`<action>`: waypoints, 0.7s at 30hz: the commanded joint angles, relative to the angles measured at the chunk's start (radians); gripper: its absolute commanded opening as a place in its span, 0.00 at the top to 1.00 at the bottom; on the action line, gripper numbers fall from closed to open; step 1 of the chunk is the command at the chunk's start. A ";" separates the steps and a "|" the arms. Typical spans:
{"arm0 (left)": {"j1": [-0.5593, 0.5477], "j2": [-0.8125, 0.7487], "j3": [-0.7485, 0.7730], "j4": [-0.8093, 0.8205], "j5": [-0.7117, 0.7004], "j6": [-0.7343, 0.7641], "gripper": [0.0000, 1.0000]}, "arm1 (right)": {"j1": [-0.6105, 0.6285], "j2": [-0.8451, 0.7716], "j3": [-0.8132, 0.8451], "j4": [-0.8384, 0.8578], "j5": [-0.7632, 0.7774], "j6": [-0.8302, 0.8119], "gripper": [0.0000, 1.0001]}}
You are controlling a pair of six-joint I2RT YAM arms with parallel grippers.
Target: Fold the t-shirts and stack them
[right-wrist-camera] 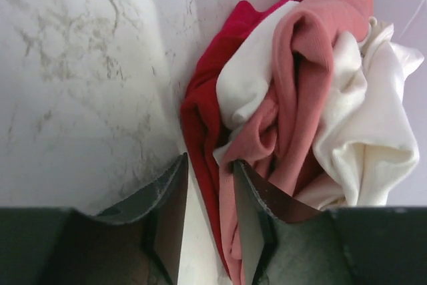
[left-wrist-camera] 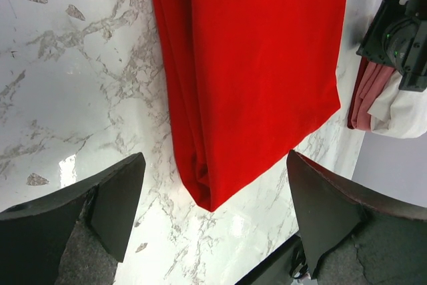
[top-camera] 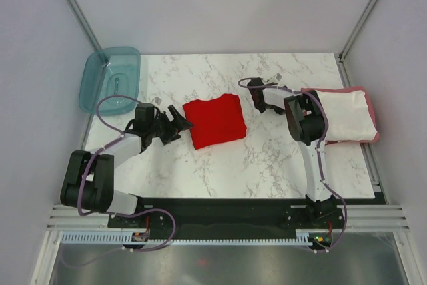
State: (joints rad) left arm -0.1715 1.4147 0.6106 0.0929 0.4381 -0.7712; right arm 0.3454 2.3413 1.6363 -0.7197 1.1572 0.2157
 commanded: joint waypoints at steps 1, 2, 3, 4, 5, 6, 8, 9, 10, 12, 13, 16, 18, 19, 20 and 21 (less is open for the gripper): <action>0.000 0.009 0.028 0.030 0.022 -0.016 0.06 | -0.043 0.046 0.074 -0.044 0.026 0.005 0.59; 0.000 0.010 0.026 0.028 0.021 -0.016 0.06 | -0.058 0.049 0.077 -0.052 0.025 0.010 0.61; 0.000 0.013 0.028 0.027 0.022 -0.014 0.07 | -0.066 0.055 0.080 -0.053 0.025 0.017 0.62; 0.000 0.018 0.029 0.027 0.022 -0.016 0.07 | -0.075 0.056 0.083 -0.060 0.029 0.022 0.72; 0.000 0.020 0.031 0.027 0.025 -0.016 0.07 | -0.077 0.059 0.085 -0.067 0.038 0.031 0.75; 0.000 0.021 0.032 0.027 0.028 -0.016 0.07 | -0.080 0.059 0.088 -0.069 0.047 0.036 0.77; 0.000 0.026 0.032 0.027 0.030 -0.016 0.07 | -0.079 0.059 0.091 -0.075 0.052 0.036 0.83; 0.000 0.026 0.034 0.025 0.028 -0.016 0.08 | -0.079 0.058 0.097 -0.080 0.050 0.040 0.90; 0.000 0.026 0.034 0.025 0.028 -0.014 0.08 | -0.079 0.055 0.099 -0.084 0.032 0.045 0.97; 0.000 0.024 0.034 0.027 0.027 -0.016 0.08 | -0.062 0.043 0.096 -0.083 0.018 0.053 1.00; 0.000 0.027 0.034 0.025 0.025 -0.016 0.08 | -0.039 0.038 0.096 -0.081 0.013 0.057 1.00; 0.000 0.026 0.032 0.027 0.024 -0.014 0.08 | 0.007 0.016 0.100 -0.081 0.015 0.056 1.00; 0.000 0.030 0.034 0.025 0.021 -0.013 0.08 | 0.053 -0.003 0.112 -0.081 -0.020 0.063 1.00; 0.000 0.032 0.034 0.025 0.021 -0.011 0.08 | 0.081 -0.010 0.118 -0.086 -0.043 0.066 1.00; 0.000 0.030 0.035 0.025 0.016 -0.008 0.08 | 0.095 -0.016 0.141 -0.089 -0.112 0.074 1.00; 0.000 0.035 0.035 0.025 0.014 -0.008 0.08 | 0.105 -0.013 0.160 -0.099 -0.143 0.085 1.00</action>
State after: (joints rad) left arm -0.1715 1.4395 0.6125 0.0929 0.4477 -0.7708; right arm 0.3717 2.3856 1.7180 -0.8280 1.1484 0.2573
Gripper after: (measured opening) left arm 0.922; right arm 0.012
